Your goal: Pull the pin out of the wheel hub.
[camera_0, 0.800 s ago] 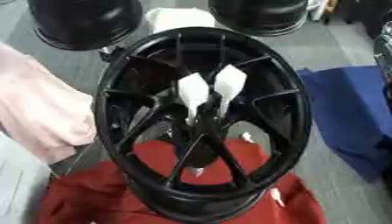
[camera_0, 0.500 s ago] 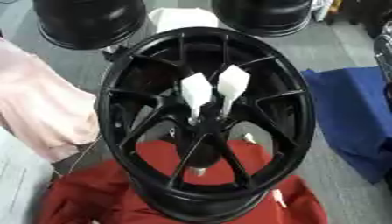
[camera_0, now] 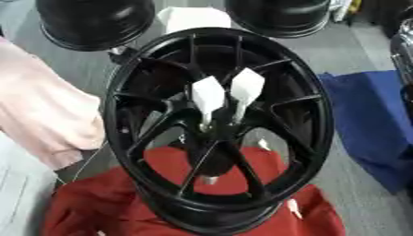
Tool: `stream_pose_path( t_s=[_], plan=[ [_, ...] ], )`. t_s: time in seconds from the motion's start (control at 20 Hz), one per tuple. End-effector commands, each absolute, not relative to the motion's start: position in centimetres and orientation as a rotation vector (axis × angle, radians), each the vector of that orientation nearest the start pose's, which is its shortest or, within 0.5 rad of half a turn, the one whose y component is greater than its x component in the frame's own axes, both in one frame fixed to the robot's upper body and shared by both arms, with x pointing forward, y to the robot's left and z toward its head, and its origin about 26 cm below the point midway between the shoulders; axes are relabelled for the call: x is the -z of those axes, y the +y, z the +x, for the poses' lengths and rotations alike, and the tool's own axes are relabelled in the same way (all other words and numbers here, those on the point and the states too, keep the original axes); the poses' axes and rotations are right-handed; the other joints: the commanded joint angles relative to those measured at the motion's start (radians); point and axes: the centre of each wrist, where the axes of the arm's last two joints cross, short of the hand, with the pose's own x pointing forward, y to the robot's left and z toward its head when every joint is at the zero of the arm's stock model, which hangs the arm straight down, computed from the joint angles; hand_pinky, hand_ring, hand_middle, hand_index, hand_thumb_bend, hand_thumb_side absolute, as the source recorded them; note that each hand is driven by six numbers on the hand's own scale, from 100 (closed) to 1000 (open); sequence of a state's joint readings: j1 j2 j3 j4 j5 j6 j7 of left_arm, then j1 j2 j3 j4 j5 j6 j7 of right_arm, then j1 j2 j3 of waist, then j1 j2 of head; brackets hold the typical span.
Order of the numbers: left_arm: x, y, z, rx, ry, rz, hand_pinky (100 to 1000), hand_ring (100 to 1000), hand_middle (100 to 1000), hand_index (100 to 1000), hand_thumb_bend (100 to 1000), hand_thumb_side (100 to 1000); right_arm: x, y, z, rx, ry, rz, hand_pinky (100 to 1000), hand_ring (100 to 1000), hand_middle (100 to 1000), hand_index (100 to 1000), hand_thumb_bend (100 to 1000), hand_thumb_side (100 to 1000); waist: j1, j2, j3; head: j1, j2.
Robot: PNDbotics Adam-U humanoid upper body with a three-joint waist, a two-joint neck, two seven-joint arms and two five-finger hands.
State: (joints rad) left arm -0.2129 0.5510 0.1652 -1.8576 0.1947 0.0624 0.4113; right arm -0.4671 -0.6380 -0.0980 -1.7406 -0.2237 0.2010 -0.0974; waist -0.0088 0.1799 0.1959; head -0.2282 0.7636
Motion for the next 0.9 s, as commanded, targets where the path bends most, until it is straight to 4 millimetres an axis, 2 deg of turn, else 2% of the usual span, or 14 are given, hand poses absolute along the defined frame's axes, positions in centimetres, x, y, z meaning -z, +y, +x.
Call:
stream_pose_path(
  t_s=[0.05,0.2,0.5,0.7,0.9],
  plan=[
    [-22.1,35.9,29.8,-0.010,-2.148,0.641,723,741,666,731,598,747,-26.9,-34.8,33.7,-0.261,-2.069,-0.429,963,840,702,689,100,635,0.003,-0.005,0.004,-0.005,-0.013],
    [-24.4,35.7,29.7,0.233,-2.189,0.724,730,743,673,741,596,746,-27.0,-35.0,33.7,-0.266,-2.069,-0.441,962,840,701,689,100,636,0.004,0.003,0.006,-0.004,-0.014],
    [-29.1,34.5,29.2,0.952,-2.182,0.831,751,749,698,781,608,773,-27.2,-35.4,33.5,-0.263,-2.074,-0.461,962,839,701,688,100,637,0.004,0.019,-0.003,-0.011,-0.021],
    [-31.9,33.5,29.3,1.371,-2.080,0.856,763,753,712,800,598,774,-27.3,-35.5,33.4,-0.267,-2.072,-0.468,961,839,700,688,100,641,0.002,0.023,-0.010,-0.010,-0.025],
    [-34.0,32.0,29.6,1.746,-1.839,0.804,777,758,725,819,558,767,-27.2,-35.7,33.4,-0.272,-2.065,-0.480,960,839,700,688,100,635,0.000,0.023,-0.015,-0.006,-0.031]
  ],
)
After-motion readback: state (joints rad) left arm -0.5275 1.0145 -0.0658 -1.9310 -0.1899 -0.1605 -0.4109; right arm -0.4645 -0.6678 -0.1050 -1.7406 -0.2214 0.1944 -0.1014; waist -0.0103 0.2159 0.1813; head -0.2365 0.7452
